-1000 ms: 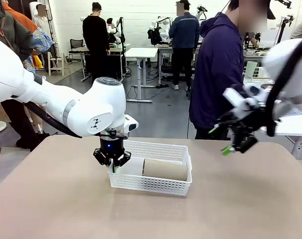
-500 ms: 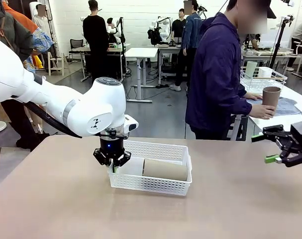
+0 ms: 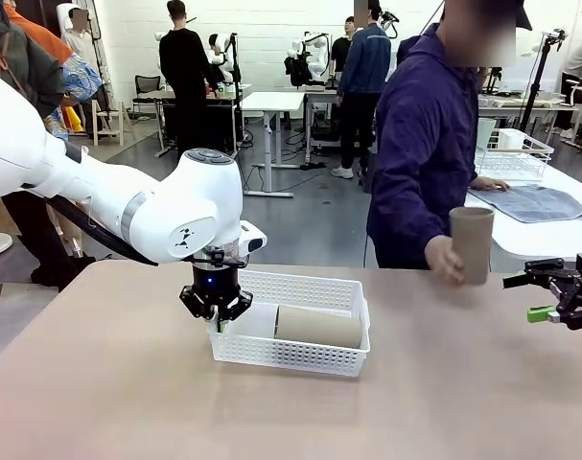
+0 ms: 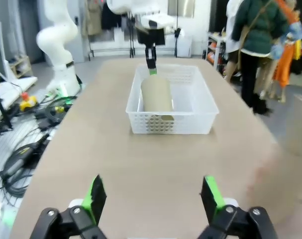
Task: Clean and organize the cups into the basket.
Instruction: Pick up the Organizing basket and move it to the center of the table, then pick up the Reusable plastic cup from the right side of the table and place it inside the Organizing basket, then pick up the Reusable plastic cup from the right side of the table and stack it inside the Organizing basket in the center of the table.
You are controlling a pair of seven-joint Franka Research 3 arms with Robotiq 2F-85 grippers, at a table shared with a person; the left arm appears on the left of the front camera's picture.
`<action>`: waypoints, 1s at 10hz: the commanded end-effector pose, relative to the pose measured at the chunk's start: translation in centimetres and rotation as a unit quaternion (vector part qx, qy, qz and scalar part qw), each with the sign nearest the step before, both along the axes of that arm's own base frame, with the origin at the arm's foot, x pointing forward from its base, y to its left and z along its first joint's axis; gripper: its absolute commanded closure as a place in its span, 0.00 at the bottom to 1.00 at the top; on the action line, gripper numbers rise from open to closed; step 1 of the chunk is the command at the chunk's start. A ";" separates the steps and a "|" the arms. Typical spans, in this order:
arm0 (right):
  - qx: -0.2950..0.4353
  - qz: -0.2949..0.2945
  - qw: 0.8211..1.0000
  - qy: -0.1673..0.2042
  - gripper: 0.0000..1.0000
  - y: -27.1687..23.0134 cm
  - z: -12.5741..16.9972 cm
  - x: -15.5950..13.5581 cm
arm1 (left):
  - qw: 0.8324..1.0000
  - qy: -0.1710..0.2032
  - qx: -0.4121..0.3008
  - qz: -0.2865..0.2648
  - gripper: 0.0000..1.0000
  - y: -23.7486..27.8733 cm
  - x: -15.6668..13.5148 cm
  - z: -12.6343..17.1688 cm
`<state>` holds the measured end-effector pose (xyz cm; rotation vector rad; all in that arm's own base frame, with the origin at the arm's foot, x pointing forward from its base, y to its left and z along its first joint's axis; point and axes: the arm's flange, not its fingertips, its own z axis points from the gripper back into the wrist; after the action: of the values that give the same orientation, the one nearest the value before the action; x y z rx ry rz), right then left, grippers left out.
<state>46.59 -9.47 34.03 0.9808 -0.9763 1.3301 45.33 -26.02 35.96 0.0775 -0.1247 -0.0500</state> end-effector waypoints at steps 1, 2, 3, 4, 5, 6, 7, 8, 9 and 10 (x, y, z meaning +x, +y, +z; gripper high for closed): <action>0.001 0.006 1.000 -0.008 0.00 0.3 -0.1 -0.1 | 1.000 0.002 0.004 0.000 1.00 -0.2 0.0 0.0; 0.001 0.006 1.000 -0.008 0.00 0.3 -0.1 -0.1 | 1.000 0.002 0.004 0.000 1.00 -0.2 0.0 0.0; 0.001 0.006 1.000 -0.008 0.00 0.3 -0.1 -0.1 | 1.000 0.002 0.004 0.000 1.00 -0.2 0.0 0.0; 0.001 0.006 1.000 -0.008 0.00 0.3 -0.1 -0.1 | 1.000 0.002 0.004 0.000 1.00 -0.2 0.0 0.0; 0.001 0.006 1.000 -0.008 0.00 0.3 -0.1 -0.1 | 1.000 0.002 0.004 0.000 1.00 -0.2 0.0 0.0; 0.001 0.006 1.000 -0.008 0.00 0.3 -0.1 -0.1 | 1.000 0.002 0.004 0.000 1.00 -0.2 0.0 0.0; 0.001 0.006 1.000 -0.008 0.00 0.3 -0.1 -0.1 | 1.000 0.002 0.004 0.000 1.00 -0.2 0.0 0.0; 0.001 0.006 1.000 -0.008 0.00 0.3 -0.1 -0.1 | 1.000 0.002 0.004 0.000 1.00 -0.2 0.0 0.0; 0.001 0.006 1.000 -0.008 0.00 0.3 -0.1 -0.1 | 1.000 0.002 0.004 0.000 1.00 -0.2 0.0 0.0; 0.001 0.006 1.000 -0.008 0.00 0.3 -0.1 -0.1 | 1.000 0.002 0.004 0.000 1.00 -0.2 0.0 0.0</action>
<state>46.68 -9.23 34.08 0.9821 -0.9775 1.3387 45.33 -26.02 35.96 0.0775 -0.1247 -0.0500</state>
